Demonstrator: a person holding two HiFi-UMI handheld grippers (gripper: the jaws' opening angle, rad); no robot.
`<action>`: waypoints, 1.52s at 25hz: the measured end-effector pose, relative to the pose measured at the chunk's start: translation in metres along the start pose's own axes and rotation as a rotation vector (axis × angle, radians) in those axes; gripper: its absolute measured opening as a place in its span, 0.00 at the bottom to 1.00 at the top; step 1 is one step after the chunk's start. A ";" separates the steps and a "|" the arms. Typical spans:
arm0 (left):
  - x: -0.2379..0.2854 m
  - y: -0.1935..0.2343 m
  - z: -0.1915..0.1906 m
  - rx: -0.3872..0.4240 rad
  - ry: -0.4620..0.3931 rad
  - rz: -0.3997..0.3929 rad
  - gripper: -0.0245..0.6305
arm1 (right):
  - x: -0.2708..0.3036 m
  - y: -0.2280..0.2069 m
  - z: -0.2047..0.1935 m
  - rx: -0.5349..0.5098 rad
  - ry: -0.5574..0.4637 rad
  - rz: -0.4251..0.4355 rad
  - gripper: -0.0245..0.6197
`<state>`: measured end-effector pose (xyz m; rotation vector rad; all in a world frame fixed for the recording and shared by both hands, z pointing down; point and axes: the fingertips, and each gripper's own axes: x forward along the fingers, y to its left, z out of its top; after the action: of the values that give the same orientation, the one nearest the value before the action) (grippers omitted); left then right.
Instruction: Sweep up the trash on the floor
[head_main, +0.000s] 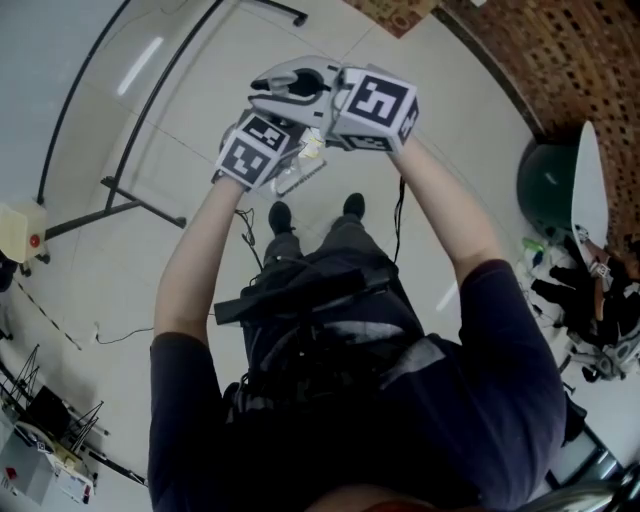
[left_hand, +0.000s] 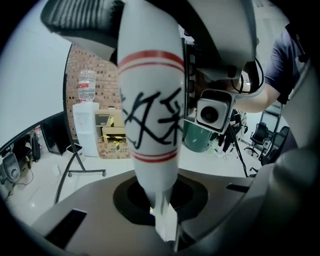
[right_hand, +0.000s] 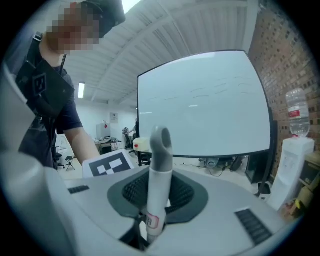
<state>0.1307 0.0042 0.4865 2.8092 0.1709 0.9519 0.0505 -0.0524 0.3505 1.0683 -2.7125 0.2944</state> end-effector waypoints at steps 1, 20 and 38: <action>-0.008 -0.004 0.009 0.011 -0.009 -0.006 0.07 | -0.001 0.005 0.011 -0.009 -0.003 0.001 0.17; -0.121 -0.007 0.112 0.263 -0.153 0.130 0.07 | -0.011 0.052 0.151 -0.293 -0.052 -0.110 0.17; -0.113 0.007 0.126 0.326 -0.045 0.417 0.07 | -0.058 0.045 0.158 -0.334 -0.244 0.012 0.18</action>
<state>0.1192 -0.0361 0.3225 3.2408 -0.3070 1.0161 0.0418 -0.0235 0.1783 1.0470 -2.8370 -0.2988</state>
